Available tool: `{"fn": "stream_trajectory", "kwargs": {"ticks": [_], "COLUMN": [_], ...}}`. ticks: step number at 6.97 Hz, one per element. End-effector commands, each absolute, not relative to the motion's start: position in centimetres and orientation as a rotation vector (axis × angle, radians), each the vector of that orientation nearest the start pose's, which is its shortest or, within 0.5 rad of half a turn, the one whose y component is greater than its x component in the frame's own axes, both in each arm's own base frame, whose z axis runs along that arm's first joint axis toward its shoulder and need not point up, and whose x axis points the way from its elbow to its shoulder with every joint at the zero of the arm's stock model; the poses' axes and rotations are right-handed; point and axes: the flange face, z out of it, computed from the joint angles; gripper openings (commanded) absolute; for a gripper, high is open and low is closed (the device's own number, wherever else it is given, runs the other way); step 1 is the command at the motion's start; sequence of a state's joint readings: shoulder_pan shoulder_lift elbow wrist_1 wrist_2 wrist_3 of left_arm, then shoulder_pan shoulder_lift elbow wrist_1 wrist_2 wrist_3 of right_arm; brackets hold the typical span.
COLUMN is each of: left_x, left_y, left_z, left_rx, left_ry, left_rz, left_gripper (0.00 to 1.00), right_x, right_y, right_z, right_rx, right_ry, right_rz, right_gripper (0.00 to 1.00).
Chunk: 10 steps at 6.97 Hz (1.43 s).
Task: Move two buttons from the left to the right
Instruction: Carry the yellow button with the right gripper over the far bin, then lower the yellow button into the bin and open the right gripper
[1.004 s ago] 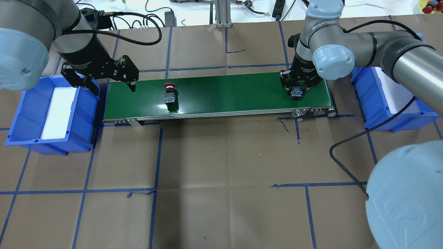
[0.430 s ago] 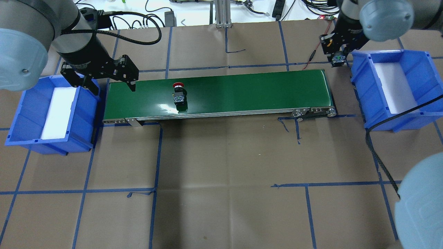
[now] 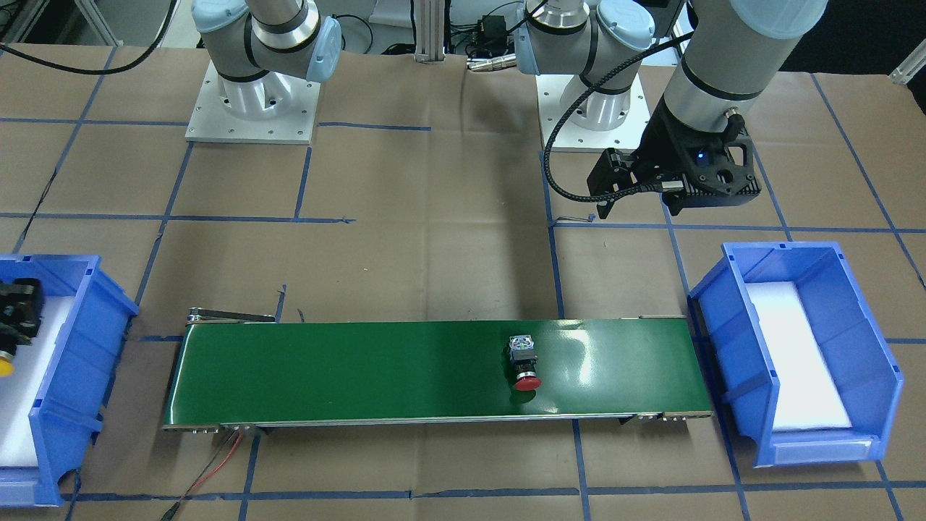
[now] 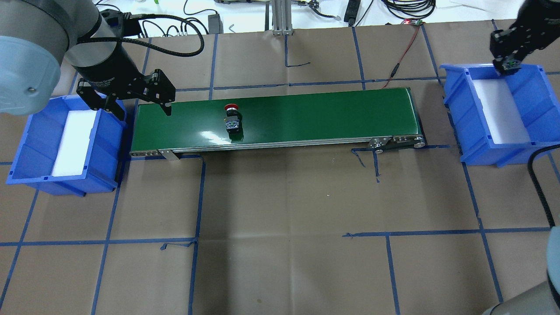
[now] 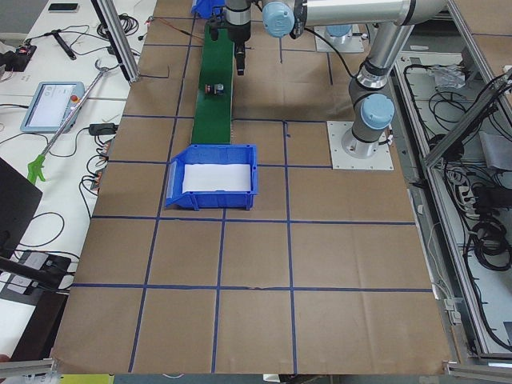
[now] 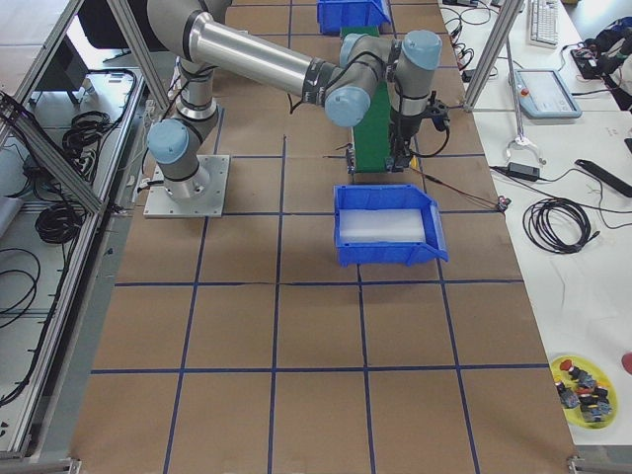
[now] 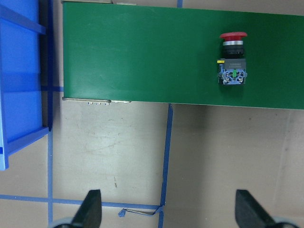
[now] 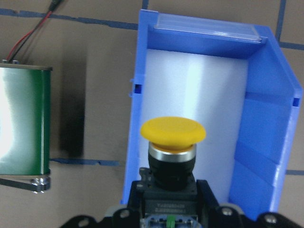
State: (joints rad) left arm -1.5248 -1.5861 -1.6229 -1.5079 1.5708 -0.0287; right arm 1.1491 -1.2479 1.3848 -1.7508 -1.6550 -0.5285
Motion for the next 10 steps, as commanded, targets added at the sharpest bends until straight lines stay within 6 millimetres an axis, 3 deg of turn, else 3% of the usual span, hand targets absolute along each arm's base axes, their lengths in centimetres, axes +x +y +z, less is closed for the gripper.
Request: {"fn": "stream_trajectory", "kwargs": {"ticks": [1, 3, 6, 10], "left_x": [-11.0, -11.0, -11.0, -11.0], "left_y": [-50.3, -50.3, -50.2, -50.3], "left_z": [46.1, 46.1, 46.2, 46.1], "left_rx": [-0.118, -0.12, -0.118, -0.118], "left_ry": [3.139, 3.139, 3.139, 3.139], "left_rz": [0.007, 0.007, 0.007, 0.007], "left_gripper": [1.0, 1.0, 1.0, 1.0], "right_x": [-21.4, -20.9, -19.5, -20.1], "right_y": [-60.1, -59.4, -57.1, -57.8], "right_z": [37.0, 32.2, 26.3, 22.3], "right_rx": [-0.163, -0.188, -0.225, -0.223], "right_ry": [3.181, 3.215, 3.173, 3.147], "right_rz": [0.095, -0.002, 0.086, 0.14], "right_gripper": [0.03, 0.02, 0.03, 0.05]}}
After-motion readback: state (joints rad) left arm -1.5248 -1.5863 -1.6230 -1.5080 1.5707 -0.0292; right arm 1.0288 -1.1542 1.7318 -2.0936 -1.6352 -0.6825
